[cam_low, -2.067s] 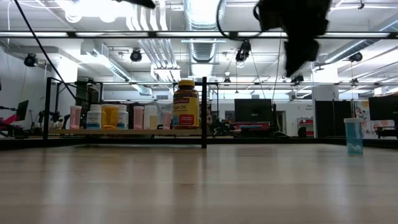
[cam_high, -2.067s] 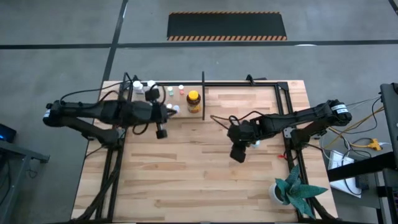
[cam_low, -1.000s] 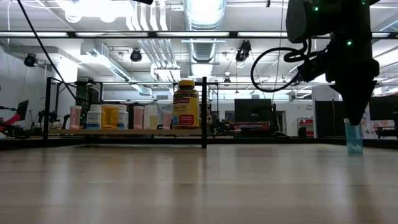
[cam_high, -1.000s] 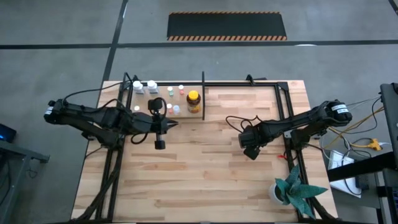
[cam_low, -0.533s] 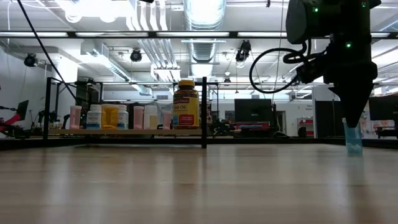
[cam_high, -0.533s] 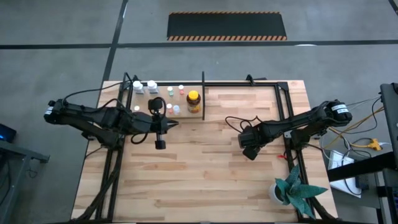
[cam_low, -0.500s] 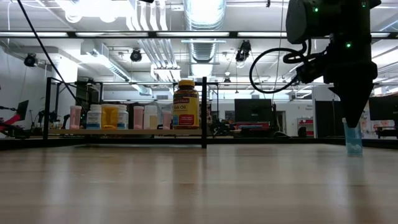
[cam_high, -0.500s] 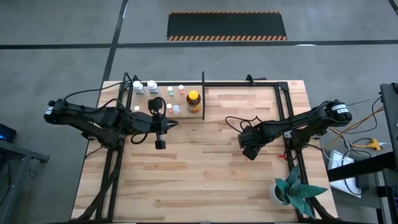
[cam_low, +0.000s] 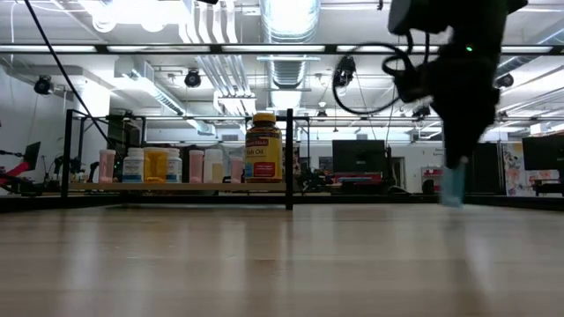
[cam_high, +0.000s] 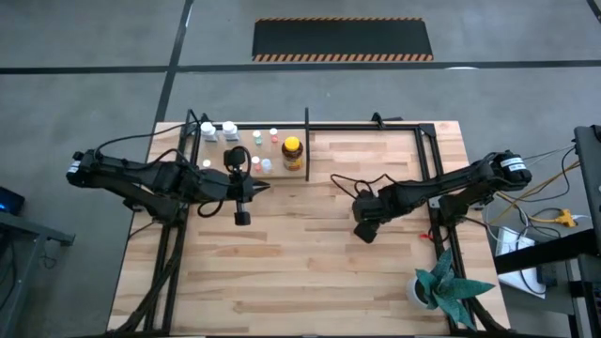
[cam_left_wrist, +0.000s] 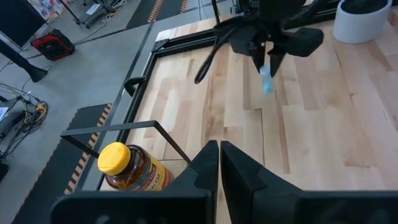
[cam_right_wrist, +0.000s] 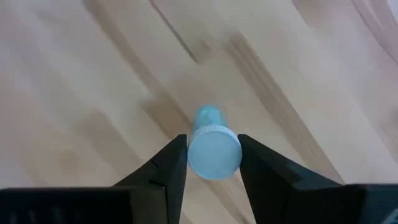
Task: Pick and place medicine bottles onto shelf by color
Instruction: Put the blue pill bottle on the shelf
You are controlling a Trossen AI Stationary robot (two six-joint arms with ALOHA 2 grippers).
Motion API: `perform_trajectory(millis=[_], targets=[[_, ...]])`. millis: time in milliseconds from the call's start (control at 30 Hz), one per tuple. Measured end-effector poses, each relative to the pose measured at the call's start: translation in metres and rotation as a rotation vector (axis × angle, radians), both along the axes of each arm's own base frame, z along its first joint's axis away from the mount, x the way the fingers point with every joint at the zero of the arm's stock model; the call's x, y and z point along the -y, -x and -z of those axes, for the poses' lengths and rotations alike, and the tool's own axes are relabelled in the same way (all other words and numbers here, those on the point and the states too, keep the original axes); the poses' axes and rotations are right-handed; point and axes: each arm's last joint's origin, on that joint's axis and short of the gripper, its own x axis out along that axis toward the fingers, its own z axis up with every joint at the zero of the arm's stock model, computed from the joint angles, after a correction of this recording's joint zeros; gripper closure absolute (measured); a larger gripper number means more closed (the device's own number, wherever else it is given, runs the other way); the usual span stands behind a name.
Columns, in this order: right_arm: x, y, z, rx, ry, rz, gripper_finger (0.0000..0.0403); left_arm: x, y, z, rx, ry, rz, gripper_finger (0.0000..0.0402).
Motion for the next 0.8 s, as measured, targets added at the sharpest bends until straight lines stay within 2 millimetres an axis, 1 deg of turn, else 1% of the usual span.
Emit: perform_trajectory(millis=[167,300,500,667,800], targets=[[-0.003,-0.021,-0.015,0.189,0.005,-0.1,0.0288,0.0,0.0,0.001,0.014,0.044,-0.023,0.0402],[-0.005,-0.034,-0.023,0.33,0.035,-0.203,0.0291,0.0,-0.001,0.008,0.007,0.087,-0.044,0.0402],[-0.007,-0.053,-0.029,0.525,0.125,-0.373,0.0282,0.002,-0.006,0.034,0.007,0.131,-0.056,0.0402],[-0.009,-0.073,-0.033,0.659,0.216,-0.487,0.0287,0.004,-0.011,0.056,0.042,0.166,-0.021,0.0402],[-0.006,-0.091,-0.038,0.668,0.273,-0.546,0.0288,0.005,-0.014,0.07,0.093,0.191,-0.014,0.0402]])
